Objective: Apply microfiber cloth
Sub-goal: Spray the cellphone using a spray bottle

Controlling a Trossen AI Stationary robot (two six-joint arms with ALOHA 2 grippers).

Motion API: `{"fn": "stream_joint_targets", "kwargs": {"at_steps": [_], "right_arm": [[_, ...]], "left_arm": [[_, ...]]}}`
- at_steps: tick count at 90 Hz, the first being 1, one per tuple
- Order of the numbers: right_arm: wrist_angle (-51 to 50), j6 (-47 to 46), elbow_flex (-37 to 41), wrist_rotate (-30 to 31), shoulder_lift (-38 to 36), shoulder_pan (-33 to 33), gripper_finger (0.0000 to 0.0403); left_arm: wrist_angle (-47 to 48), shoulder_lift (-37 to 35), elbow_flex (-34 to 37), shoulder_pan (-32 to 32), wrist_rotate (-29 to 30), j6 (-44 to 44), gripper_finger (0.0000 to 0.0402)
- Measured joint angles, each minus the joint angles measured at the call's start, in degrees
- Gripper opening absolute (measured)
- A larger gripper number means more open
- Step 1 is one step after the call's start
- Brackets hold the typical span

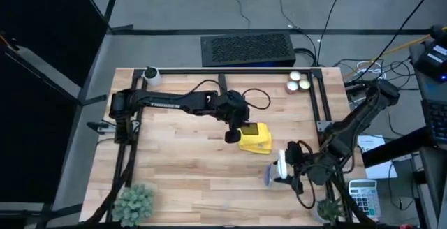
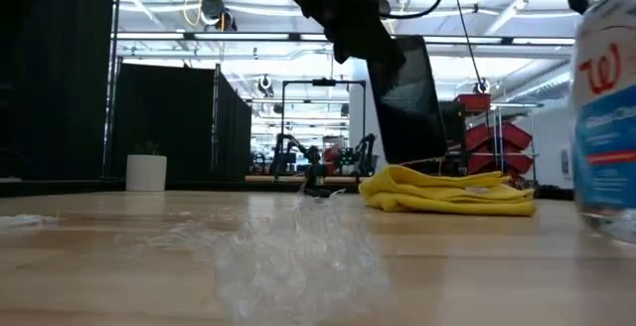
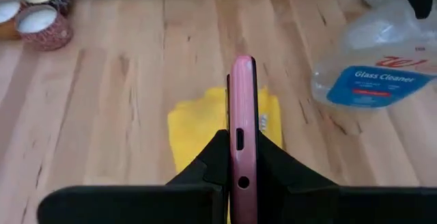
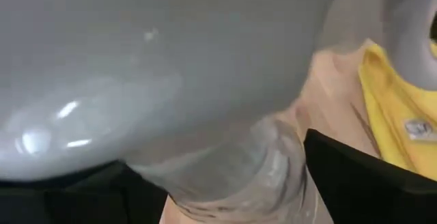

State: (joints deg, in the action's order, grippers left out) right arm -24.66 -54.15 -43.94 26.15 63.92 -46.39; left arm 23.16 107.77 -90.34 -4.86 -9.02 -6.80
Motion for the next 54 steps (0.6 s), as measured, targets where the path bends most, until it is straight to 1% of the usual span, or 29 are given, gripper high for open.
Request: {"fn": "stream_joint_targets", "kwargs": {"at_steps": [12, 22, 36, 46, 54], "right_arm": [[-0.8, 1.7, 0.4, 1.2, -3.4, -0.6, 0.0295], [-2.4, 1.7, 0.4, 0.5, -5.7, -0.8, 0.0295], [-4.7, 1.4, 0.4, 1.3, -6.3, -1.0, 0.0295], [-5.6, 0.2, 0.4, -1.1, -6.5, -1.0, 0.0295], [-6.5, -3.4, 0.3, -4.7, -7.6, -0.9, 0.0295]], "left_arm": [[-0.1, 0.0, 0.0, 0.0, 0.0, 0.0, 0.0018], [-0.1, 0.0, 0.0, 0.0, 0.0, 0.0, 0.0018], [-0.1, 0.0, 0.0, 0.1, 0.0, -0.1, 0.0018], [-0.1, 0.0, 0.0, 0.1, 0.0, -0.1, 0.0018], [-0.1, 0.0, 0.0, 0.1, 0.0, -0.1, 0.0018]]}}
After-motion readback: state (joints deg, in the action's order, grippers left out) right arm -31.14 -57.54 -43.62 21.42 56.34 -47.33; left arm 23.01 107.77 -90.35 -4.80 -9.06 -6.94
